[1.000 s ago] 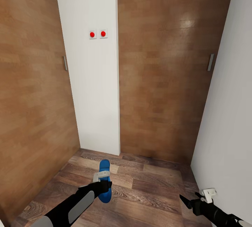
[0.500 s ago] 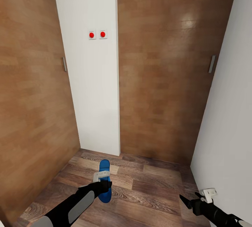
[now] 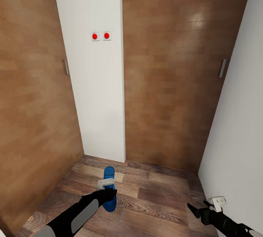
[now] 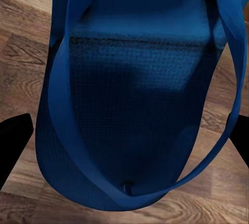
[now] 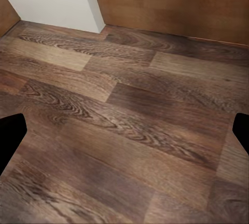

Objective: In the bedroom, move the book from the bed onto either nightstand, and place the two sandals side by side next to the bed.

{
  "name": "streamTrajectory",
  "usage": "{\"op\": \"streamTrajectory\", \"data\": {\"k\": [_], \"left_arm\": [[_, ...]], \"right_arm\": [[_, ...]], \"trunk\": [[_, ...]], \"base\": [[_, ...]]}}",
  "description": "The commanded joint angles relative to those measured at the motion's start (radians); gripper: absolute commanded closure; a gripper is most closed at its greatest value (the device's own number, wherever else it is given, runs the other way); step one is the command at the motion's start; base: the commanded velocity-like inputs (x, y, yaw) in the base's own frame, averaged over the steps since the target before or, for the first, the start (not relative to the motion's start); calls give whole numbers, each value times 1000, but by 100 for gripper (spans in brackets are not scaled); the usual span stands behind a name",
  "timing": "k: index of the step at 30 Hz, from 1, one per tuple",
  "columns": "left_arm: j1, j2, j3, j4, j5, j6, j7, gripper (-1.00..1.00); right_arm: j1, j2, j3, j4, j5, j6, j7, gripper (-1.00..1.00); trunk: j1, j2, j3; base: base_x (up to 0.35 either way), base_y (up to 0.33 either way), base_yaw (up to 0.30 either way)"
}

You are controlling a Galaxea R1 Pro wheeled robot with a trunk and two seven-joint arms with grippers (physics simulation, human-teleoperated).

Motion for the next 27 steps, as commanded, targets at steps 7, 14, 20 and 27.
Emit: {"op": "streamTrajectory", "data": {"k": [7, 14, 20, 27], "left_arm": [[-1, 1, -5, -2, 8, 0, 9, 100], [-1, 1, -5, -2, 8, 0, 9, 100], [-1, 1, -5, -2, 8, 0, 9, 100], [-1, 1, -5, -2, 9, 0, 9, 100]], "right_arm": [[-1, 0, -1, -1, -10, 9, 3, -100], [0, 0, -1, -1, -10, 9, 3, -100], [0, 0, -1, -1, -10, 9, 3, -100], [-1, 0, -1, -2, -10, 9, 3, -100]], "trunk": [[-27, 49, 10], [-54, 98, 21], [-77, 140, 30], [-104, 189, 46]], "base": [[0, 0, 0], [0, 0, 0], [0, 0, 0], [0, 0, 0]]}}
